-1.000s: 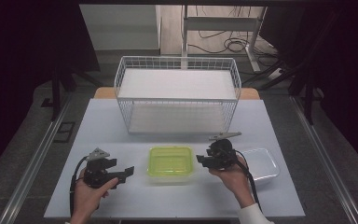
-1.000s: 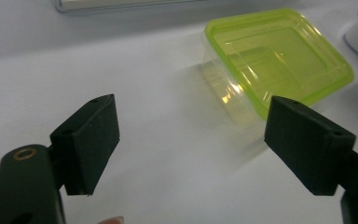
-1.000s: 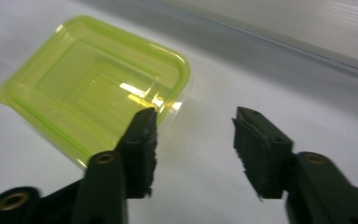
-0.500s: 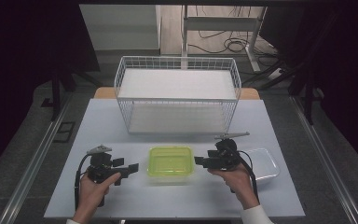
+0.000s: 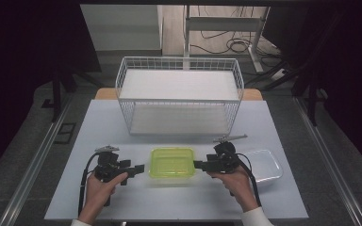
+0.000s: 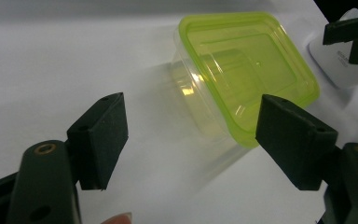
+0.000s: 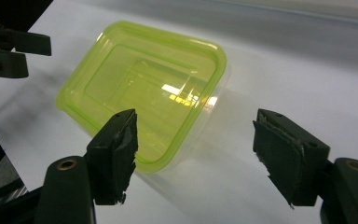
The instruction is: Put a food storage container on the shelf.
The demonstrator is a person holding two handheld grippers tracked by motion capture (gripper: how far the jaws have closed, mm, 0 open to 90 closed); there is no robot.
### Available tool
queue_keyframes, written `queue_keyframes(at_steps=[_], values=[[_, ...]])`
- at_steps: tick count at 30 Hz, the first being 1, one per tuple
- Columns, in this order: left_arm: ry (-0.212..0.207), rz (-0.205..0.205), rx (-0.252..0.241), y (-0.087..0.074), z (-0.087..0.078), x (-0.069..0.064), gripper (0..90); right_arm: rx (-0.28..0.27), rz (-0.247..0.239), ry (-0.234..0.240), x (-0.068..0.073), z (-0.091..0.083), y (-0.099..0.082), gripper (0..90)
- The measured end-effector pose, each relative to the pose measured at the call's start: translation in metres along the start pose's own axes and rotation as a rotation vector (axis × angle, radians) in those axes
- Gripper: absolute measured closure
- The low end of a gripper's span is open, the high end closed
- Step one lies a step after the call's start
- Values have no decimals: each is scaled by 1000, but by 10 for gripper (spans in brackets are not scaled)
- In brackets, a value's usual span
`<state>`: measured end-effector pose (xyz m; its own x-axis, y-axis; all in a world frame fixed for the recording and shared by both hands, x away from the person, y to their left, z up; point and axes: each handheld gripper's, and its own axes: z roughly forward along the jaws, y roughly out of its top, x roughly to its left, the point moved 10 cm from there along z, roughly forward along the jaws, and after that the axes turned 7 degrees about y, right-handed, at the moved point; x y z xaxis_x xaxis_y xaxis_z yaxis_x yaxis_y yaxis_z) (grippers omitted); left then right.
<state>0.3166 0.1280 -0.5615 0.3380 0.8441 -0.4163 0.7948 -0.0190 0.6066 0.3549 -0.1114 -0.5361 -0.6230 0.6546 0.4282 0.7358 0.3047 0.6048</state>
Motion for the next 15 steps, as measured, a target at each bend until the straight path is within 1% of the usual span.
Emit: queue_keyframes(at_steps=[1, 2, 5, 7, 8, 11, 13, 14, 15], values=[[0, 0, 0, 0, 0, 0, 266, 0, 0, 0, 0, 0, 0, 313], [-11, -9, 5, 0, 2, -1, 266, 2, 4, 0, 0, 2, -1, 318], [-41, -19, 24, 1, 9, -4, 287, 4, 14, 6, 1, 6, -3, 332], [-46, -22, 40, 0, 13, -3, 301, 4, 23, 11, 1, 9, -5, 343], [-56, -35, 51, 0, 16, -2, 314, 4, 28, 16, 3, 11, -6, 351], [-66, -39, 58, 1, 19, -1, 329, 7, 32, 20, 4, 14, -7, 358], [-80, -53, 63, 1, 22, -1, 334, 4, 45, 27, 3, 17, -8, 365], [-95, -66, 65, 3, 24, -1, 342, 9, 65, 27, 0, 20, -9, 371], [-103, -75, 68, 3, 26, -2, 347, 9, 74, 31, -2, 21, -9, 375]])
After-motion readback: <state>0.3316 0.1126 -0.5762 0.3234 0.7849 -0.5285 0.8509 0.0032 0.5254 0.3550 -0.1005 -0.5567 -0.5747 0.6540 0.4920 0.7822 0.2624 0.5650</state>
